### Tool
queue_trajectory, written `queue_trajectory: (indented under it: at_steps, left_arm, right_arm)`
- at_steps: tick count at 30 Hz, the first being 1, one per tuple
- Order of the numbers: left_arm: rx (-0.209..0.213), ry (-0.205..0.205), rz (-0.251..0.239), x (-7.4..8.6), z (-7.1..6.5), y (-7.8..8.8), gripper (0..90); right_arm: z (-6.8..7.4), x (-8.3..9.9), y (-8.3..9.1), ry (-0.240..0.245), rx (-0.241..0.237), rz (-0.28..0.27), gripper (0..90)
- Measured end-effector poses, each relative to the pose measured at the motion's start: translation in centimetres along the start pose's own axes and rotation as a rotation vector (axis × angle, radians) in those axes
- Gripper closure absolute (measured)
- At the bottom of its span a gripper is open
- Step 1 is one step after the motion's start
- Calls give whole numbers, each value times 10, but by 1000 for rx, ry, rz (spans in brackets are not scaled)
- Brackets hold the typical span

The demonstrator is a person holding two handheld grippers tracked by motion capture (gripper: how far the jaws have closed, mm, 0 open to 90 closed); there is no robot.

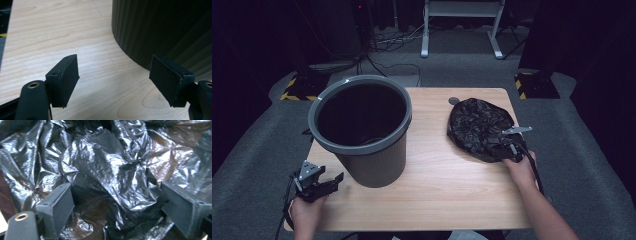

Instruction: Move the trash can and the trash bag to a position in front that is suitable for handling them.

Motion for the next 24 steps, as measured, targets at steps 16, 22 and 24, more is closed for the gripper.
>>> queue_trajectory:
  at_steps: [16, 22, 24]
  left_arm:
    - [10, 26, -85, -47, 30, 3, 250]
    - [25, 43, -109, -55, 39, -12, 294]
    - [45, 58, -134, -55, 42, -13, 299]
  right_arm:
    - [121, -62, 50, 187, -267, -235, 150]
    - [192, -85, 14, 253, -310, -213, 191]
    - [208, -90, 4, 253, -326, -212, 201]
Point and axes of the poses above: each handheld gripper's, and its own axes: y roughly backward along the jaws, x roughly out of its underside, z roughly to its left, the point moved 2 cm from there along -y, roughly forward along the jaws, and after that the axes turned 10 degrees about -y, right-handed, at the moved point
